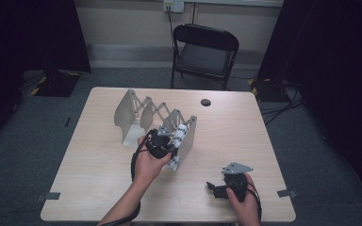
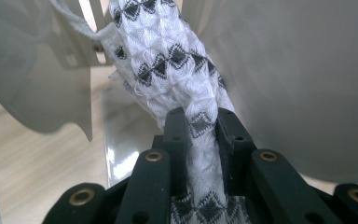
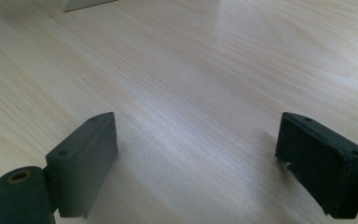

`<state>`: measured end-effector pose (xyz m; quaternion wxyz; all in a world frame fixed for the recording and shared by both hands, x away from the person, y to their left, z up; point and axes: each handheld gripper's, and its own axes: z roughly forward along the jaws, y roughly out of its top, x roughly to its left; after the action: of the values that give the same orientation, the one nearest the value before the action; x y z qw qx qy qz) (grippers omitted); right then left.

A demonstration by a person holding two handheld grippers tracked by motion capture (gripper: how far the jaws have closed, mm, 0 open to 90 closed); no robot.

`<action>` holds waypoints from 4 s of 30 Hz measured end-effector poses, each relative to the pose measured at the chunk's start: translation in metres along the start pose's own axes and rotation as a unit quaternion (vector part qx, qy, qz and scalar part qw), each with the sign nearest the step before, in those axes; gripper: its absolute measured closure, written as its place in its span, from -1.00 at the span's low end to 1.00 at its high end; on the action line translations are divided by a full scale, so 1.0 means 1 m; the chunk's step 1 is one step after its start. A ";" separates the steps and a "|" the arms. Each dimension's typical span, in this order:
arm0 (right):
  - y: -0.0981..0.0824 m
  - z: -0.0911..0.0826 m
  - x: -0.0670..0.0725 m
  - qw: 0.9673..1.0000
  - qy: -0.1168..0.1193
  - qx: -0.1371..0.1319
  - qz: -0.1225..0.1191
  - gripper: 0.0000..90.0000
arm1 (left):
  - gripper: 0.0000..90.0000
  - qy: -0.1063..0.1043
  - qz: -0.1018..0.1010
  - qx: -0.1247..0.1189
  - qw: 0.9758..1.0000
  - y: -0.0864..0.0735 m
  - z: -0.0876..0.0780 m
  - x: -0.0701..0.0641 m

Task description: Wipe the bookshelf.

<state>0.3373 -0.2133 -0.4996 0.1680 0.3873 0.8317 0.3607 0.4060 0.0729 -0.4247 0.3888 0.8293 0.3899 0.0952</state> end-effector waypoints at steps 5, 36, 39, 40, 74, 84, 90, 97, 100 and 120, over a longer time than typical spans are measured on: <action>0.000 0.000 0.000 1.000 0.000 0.000 -0.001 -0.73 | 0.69 -0.002 -0.003 0.004 1.000 -0.012 0.011 0.001; 0.000 0.000 0.000 1.000 0.000 0.000 -0.001 -0.73 | 0.68 -0.007 -0.005 0.034 0.999 -0.051 0.023 0.006; 0.000 0.000 0.000 1.000 0.000 0.000 -0.001 -0.73 | 0.68 -0.007 -0.006 0.033 0.999 -0.054 0.020 0.008; 0.000 0.000 0.000 1.000 0.000 0.000 -0.001 -0.73 | 0.68 -0.006 -0.008 0.033 0.999 -0.055 0.018 0.009; 0.000 0.000 0.000 1.000 0.000 0.000 -0.001 -0.73 | 0.66 0.034 -0.050 0.025 0.998 -0.088 -0.025 0.051; 0.000 0.000 0.000 1.000 0.000 0.000 -0.001 -0.73 | 0.62 0.050 -0.057 0.019 0.997 -0.089 -0.029 0.063; 0.000 0.000 0.000 1.000 0.000 0.000 0.000 -0.73 | 0.43 0.062 -0.062 0.000 0.996 -0.089 -0.029 0.068; 0.000 0.000 0.000 1.000 0.000 0.000 -0.001 -0.73 | 0.16 0.067 -0.076 -0.014 0.995 -0.086 -0.028 0.062; 0.000 0.000 0.000 1.000 0.000 0.000 -0.001 -0.73 | 0.15 0.073 -0.062 -0.007 0.995 -0.088 -0.022 0.059; 0.000 0.000 0.000 1.000 0.000 0.000 -0.001 -0.73 | 0.62 0.106 -0.018 0.045 0.993 -0.077 -0.013 0.053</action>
<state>0.3368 -0.2133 -0.4996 0.1680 0.3867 0.8320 0.3606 0.3916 0.1490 -0.4792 0.3090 0.8240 0.4480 0.1576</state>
